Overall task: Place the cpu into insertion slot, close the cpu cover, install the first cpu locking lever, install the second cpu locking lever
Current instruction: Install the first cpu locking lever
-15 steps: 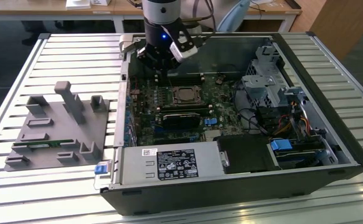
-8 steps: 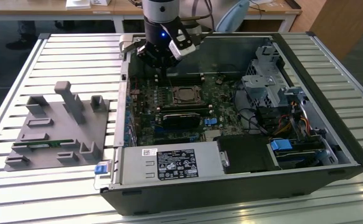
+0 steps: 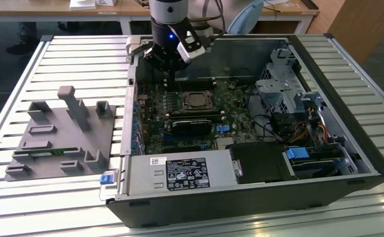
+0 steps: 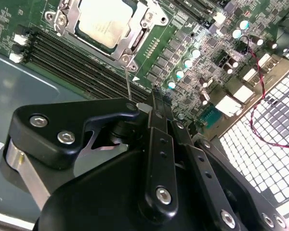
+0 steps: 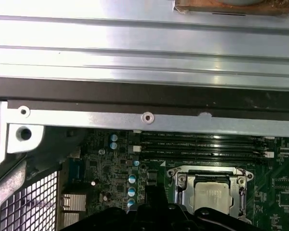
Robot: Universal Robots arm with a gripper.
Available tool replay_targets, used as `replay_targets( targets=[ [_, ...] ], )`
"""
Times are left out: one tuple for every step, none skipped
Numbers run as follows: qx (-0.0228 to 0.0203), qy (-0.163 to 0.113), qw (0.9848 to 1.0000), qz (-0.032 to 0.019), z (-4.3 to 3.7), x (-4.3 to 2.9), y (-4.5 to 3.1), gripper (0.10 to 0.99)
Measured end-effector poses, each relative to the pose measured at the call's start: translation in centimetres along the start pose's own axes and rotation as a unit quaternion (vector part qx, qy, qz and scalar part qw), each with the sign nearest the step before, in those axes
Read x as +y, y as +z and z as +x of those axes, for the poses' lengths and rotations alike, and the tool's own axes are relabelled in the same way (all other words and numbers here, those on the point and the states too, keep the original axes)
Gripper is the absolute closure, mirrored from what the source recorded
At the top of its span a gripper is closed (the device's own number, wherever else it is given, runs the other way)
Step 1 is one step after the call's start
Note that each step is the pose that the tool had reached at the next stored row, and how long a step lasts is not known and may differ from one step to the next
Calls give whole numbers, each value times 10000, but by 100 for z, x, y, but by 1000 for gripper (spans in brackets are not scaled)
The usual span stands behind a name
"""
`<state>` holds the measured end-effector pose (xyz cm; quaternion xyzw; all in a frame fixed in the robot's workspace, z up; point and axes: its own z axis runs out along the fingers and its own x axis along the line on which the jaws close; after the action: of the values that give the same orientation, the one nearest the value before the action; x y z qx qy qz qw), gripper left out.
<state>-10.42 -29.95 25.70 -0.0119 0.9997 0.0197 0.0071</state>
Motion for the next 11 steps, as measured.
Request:
replay_targets(
  targets=[
    [0,0,10000,0,4,1,0,980],
    [0,0,10000,0,8,1,0,980],
    [0,0,10000,0,12,1,1,980],
    [-1,0,10000,-1,18,2,1,980],
    [0,0,10000,0,23,2,1,980],
    [0,0,10000,0,27,2,0,980],
    [0,0,10000,0,30,2,0,980],
    [0,0,10000,0,33,2,0,980],
    [0,0,10000,0,37,2,0,980],
    [0,0,10000,0,41,2,0,980],
    [0,0,10000,0,46,2,0,980]
  ],
)
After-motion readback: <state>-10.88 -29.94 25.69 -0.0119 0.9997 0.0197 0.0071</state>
